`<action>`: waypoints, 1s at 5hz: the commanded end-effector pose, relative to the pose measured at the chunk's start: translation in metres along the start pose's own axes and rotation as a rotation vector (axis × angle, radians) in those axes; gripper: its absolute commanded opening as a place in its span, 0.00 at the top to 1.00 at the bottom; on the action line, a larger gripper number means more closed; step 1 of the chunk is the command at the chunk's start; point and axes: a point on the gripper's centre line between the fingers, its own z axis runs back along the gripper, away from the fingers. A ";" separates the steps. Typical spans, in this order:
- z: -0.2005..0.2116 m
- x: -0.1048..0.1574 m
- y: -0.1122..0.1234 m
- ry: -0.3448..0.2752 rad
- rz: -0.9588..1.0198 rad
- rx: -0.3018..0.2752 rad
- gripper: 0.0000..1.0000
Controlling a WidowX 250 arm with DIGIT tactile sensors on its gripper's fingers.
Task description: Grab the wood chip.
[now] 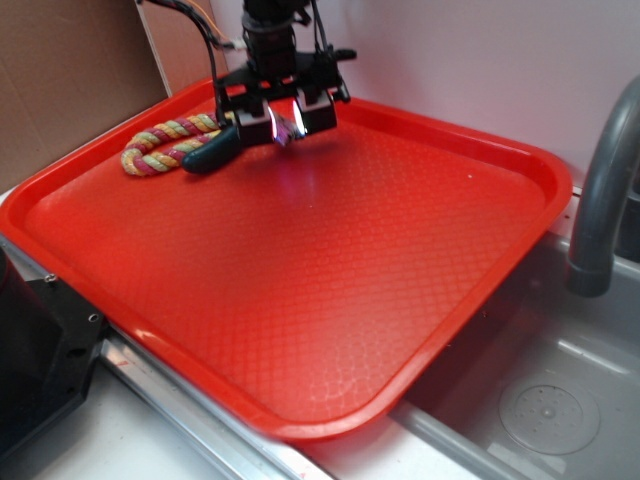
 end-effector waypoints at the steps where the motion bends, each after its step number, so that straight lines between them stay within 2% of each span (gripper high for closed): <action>1: 0.070 -0.030 0.010 0.066 -0.304 -0.104 1.00; 2: 0.102 -0.051 0.026 0.143 -0.489 -0.100 1.00; 3: 0.124 -0.072 0.040 0.155 -0.613 -0.088 1.00; 4: 0.136 -0.091 0.053 0.211 -0.744 -0.132 1.00; 5: 0.136 -0.099 0.060 0.257 -0.746 -0.129 1.00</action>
